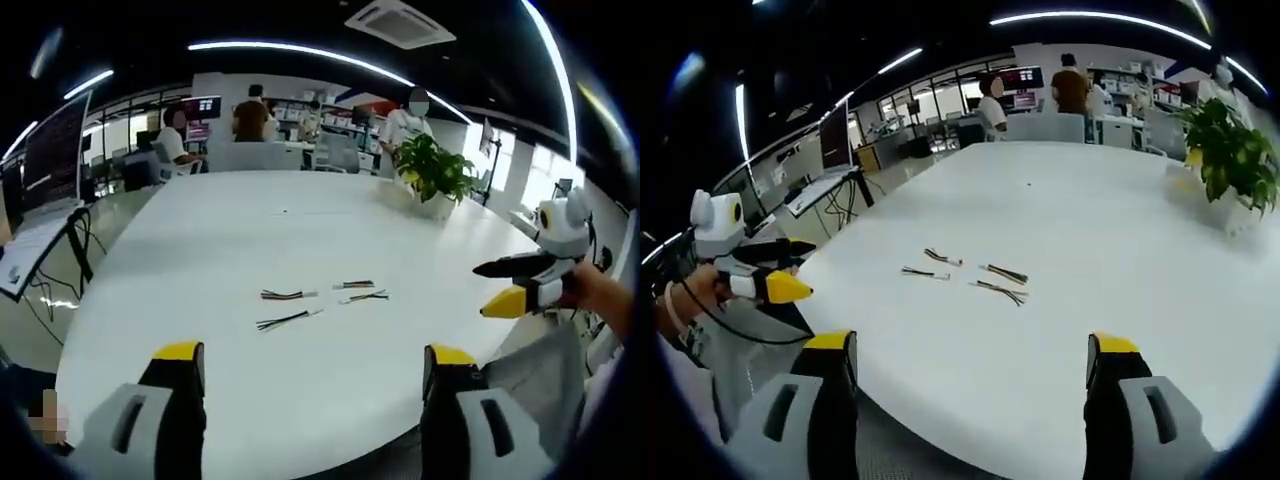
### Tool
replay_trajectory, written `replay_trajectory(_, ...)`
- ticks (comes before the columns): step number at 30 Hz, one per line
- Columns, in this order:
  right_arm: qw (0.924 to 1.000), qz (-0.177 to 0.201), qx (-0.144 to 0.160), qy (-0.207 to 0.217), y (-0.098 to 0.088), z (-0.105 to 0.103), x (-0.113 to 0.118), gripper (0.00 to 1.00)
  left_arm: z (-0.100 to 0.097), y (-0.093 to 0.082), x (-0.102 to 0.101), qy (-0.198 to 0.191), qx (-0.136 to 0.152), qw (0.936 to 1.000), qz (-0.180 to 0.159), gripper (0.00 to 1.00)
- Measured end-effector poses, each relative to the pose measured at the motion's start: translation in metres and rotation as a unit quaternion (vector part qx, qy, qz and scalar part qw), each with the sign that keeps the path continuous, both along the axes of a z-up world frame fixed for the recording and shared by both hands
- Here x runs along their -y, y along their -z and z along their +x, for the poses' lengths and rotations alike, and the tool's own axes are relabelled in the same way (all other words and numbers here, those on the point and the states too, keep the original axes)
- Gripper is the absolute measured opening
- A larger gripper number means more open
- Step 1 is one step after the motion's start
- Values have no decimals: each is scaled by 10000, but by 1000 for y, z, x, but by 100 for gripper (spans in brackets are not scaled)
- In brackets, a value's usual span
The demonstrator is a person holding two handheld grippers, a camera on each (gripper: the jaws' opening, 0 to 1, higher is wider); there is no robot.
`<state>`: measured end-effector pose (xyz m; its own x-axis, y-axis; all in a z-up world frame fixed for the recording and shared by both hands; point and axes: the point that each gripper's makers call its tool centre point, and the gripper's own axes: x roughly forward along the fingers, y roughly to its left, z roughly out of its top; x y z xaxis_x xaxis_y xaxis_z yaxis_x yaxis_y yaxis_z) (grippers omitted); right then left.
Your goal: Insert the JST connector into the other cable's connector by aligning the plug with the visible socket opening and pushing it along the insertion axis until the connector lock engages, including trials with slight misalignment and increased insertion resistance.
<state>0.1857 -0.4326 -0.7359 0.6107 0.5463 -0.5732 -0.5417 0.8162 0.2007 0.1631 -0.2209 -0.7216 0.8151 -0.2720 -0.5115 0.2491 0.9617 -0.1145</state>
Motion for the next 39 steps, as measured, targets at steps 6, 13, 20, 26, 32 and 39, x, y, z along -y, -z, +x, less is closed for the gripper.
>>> replay_trajectory(6, 10000, 26, 13, 31, 0, 0, 1, 93, -2, 2, 0, 64, -24, 9998, 202, 88)
replay_trajectory(13, 10000, 64, -30, 57, 1, -1, 1, 93, 0, -5, 2, 165, 127, 9991, 381, 86)
replay_trajectory(20, 9999, 74, -52, 79, 2, -2, 1, 93, 5, -8, 3, 177, 132, 9991, 375, 86)
replay_trajectory(26, 9999, 98, -23, 66, 0, 3, -4, 93, 7, -12, 2, 20, 110, 9999, -71, 86)
replay_trajectory(32, 10000, 10, 3, -34, -1, 5, -9, 93, 9, -8, -20, -121, -1, 9998, 153, 87)
replay_trajectory(39, 10000, -31, -7, 46, -1, 8, -6, 93, 9, -7, -23, -147, -68, 9999, 49, 87)
